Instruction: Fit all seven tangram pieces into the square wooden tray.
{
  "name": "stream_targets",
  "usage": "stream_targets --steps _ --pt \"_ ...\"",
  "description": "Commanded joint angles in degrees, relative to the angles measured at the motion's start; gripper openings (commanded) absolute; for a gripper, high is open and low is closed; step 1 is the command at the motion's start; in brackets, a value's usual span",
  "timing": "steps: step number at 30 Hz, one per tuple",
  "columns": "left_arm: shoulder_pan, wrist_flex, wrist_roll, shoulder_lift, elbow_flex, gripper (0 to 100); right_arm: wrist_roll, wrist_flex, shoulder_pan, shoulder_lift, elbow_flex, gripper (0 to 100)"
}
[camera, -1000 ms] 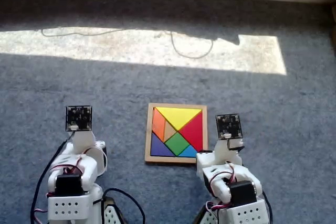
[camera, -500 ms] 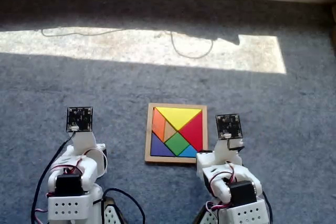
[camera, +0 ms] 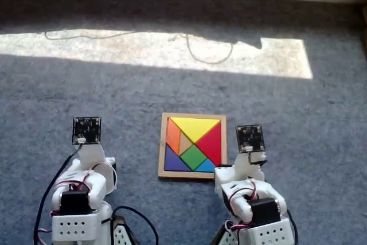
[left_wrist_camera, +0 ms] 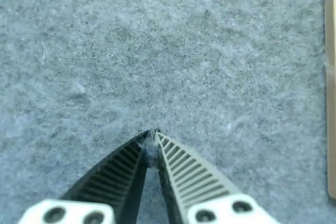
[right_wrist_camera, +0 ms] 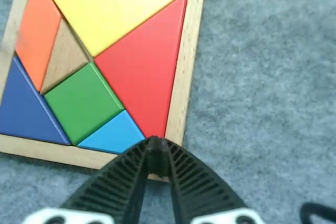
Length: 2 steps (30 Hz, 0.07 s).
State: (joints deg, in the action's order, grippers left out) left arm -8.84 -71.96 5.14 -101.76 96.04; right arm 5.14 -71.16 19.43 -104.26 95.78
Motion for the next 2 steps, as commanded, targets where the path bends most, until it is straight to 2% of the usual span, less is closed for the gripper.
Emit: stream_targets --steps 1,2 --pt "-0.92 -0.35 -0.44 -0.4 1.19 1 -0.7 -0.48 -0.92 -1.01 8.13 0.5" --pt "-0.92 -0.35 -0.44 -0.4 1.19 1 -0.7 -0.48 -0.92 -1.01 8.13 0.5"
